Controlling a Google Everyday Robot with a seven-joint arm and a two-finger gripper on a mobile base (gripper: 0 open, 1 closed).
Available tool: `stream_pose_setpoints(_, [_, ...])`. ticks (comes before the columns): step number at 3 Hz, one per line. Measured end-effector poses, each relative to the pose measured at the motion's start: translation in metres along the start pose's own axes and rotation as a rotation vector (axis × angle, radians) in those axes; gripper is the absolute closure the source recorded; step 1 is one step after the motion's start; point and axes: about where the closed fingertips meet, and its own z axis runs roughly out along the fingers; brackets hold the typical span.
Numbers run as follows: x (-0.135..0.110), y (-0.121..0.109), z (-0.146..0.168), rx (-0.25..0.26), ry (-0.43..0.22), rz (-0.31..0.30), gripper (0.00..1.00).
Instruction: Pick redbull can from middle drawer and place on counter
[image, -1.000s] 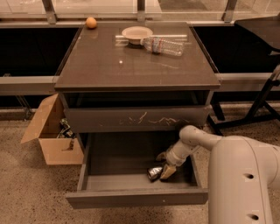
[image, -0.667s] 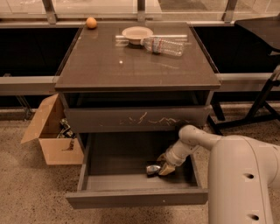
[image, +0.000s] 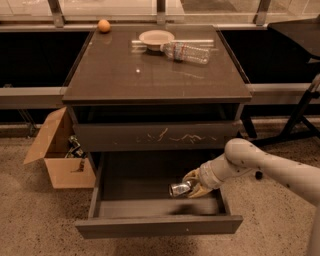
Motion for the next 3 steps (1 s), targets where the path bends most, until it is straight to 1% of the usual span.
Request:
stream_pose_setpoints(1, [-0.032, 0.013, -0.052, 0.043, -0.058, -0.11, 1.0])
stream_pose_setpoints(2, [-0.034, 0.013, -0.053, 0.042, -0.057, -0.114, 1.0])
stream_pose_setpoints(3, [-0.079, -0.002, -0.073, 0.035, -0.034, -0.23, 1.0])
